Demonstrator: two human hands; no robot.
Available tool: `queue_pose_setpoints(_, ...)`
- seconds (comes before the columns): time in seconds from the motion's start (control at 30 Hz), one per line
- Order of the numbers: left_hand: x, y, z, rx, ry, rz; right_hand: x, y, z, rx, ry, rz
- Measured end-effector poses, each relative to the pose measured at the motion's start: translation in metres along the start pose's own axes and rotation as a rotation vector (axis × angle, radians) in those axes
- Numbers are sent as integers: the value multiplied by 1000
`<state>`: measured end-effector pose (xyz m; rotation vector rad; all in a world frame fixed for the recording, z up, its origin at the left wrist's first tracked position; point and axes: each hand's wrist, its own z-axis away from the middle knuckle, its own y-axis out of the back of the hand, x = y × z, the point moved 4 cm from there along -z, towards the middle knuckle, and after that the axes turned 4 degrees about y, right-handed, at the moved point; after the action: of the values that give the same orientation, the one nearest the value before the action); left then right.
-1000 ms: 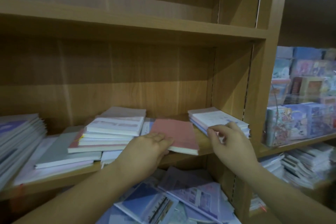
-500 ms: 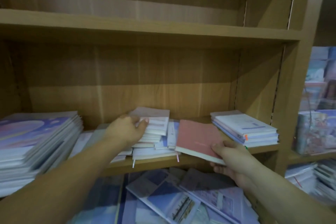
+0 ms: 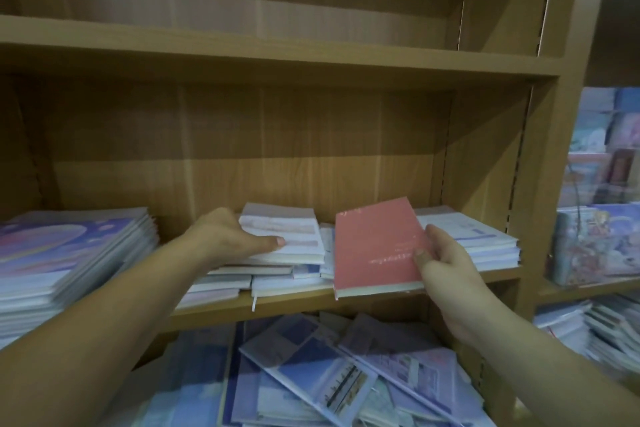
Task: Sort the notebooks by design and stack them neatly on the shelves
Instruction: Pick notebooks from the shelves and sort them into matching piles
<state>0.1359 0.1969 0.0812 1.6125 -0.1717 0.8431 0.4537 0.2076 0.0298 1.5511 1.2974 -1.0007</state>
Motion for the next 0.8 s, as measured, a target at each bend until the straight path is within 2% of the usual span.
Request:
queue_pose_setpoints(0.13, -8, -8, 10, -9, -14, 289, 8, 0, 2, -35, -24, 32)
queue_pose_setpoints(0.33, -9, -15, 31, 34, 54, 836, 5, 1, 6, -104, 51, 323)
queue_pose_setpoints(0.43, 11, -17, 51, 1, 40, 1101, 11, 3, 2, -96, 31, 320)
queue_pose_setpoints(0.57, 44, -41, 79, -37, -114, 1017, 7, 8, 6, -51, -181, 6)
queue_pose_setpoints(0.67, 50, -74, 88, -104, -141, 905, 6, 11, 9, -63, -276, -93)
queue_pose_setpoints(0.73, 46, -89, 82, -80, -169, 698, 11, 10, 11, -128, -269, -106)
queue_pose_setpoints(0.8, 45, -91, 75, 22, -280, 347, 17, 10, 12, -186, -210, -68)
